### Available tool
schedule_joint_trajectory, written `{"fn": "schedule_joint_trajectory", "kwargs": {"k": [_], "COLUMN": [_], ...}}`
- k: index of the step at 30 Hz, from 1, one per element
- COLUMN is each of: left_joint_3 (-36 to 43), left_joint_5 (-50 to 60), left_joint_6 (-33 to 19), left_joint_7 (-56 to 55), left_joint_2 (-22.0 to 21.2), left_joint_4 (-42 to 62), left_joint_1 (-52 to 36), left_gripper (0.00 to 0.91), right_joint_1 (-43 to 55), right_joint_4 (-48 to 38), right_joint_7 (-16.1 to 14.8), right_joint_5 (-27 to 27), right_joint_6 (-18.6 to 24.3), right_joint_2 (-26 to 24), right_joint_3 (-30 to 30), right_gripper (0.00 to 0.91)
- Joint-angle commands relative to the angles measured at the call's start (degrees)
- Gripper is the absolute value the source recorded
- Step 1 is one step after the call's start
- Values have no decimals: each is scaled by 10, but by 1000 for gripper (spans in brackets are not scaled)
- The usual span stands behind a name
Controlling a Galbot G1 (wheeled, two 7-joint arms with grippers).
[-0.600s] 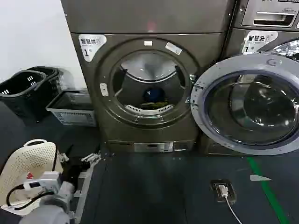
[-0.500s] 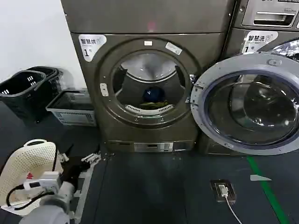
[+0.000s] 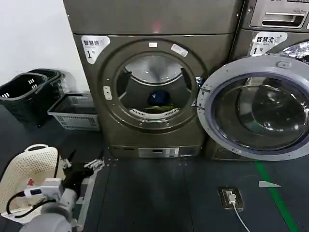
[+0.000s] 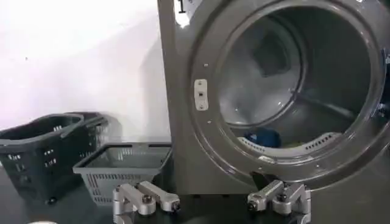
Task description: Grasp the clothes from the dryer.
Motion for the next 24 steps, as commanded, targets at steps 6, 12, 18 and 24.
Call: {"fn": "schedule_joint_trajectory", "kwargs": {"k": [6,12,18,24], "left_joint_3": [0,0,0,4], "left_joint_5": [1,1,4,11], "left_joint_6": [28,28,28,28], "left_joint_7": [0,1,1,7], "left_joint_2": [0,0,0,-2], "left_joint_4": [-1,-2,-3,-2], "left_joint_1": [2,2,2,2], "left_gripper": [907,907,907,907], "right_joint_1": [0,0,1,0], "right_joint_4": [-3,-4,-4,-7], "right_joint_7": [5,7,9,9], "right_joint_5": [4,5,6,6], "right_joint_6": [10,10,8,9], "right_joint_2": [1,1,1,1], "right_joint_3": [-2,-2,-3,-1], "right_gripper": [907,907,907,907]}}
